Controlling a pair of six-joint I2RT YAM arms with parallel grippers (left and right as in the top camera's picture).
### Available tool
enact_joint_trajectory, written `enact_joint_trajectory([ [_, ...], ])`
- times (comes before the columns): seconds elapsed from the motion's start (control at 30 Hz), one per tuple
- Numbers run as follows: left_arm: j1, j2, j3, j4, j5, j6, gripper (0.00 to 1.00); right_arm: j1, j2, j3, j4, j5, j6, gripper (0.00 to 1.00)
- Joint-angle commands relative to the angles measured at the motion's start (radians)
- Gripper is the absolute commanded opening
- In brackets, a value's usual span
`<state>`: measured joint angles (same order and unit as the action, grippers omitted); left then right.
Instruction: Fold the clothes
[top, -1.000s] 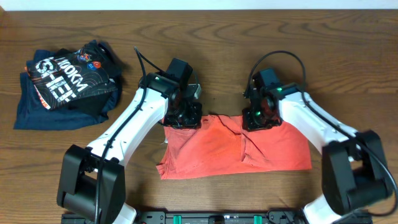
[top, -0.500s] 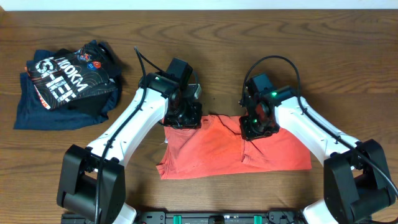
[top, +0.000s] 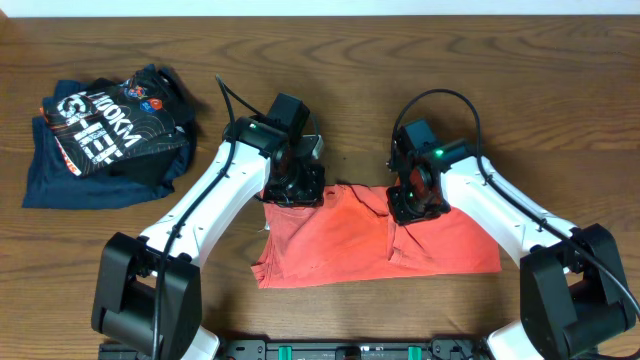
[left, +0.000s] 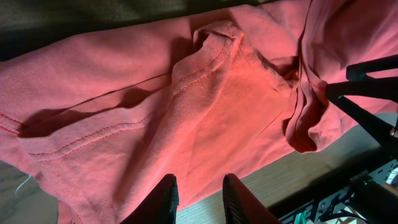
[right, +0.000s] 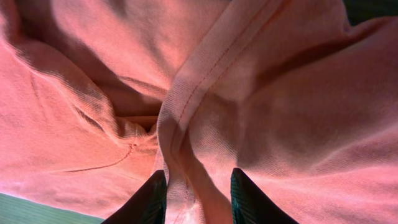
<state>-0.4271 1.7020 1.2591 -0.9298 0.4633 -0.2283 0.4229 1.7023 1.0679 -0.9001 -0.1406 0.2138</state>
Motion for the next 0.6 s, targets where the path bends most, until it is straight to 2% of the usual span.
enact_joint_trajectory([
  [0.0,0.002,-0.002,0.014,0.0,-0.015,0.017,0.27,0.023,0.0,-0.02,0.005,0.002,0.014,0.33],
  [0.27,0.002,-0.002,0.014,-0.001,-0.015,0.017,0.27,0.045,0.0,-0.023,0.015,0.002,0.014,0.31],
  [0.43,0.002,-0.002,0.014,-0.001,-0.015,0.017,0.27,0.06,0.0,-0.025,0.017,0.002,0.014,0.24],
  [0.57,0.002,-0.002,0.014,-0.001,-0.015,0.017,0.27,0.065,0.0,-0.037,0.018,0.002,0.014,0.11],
])
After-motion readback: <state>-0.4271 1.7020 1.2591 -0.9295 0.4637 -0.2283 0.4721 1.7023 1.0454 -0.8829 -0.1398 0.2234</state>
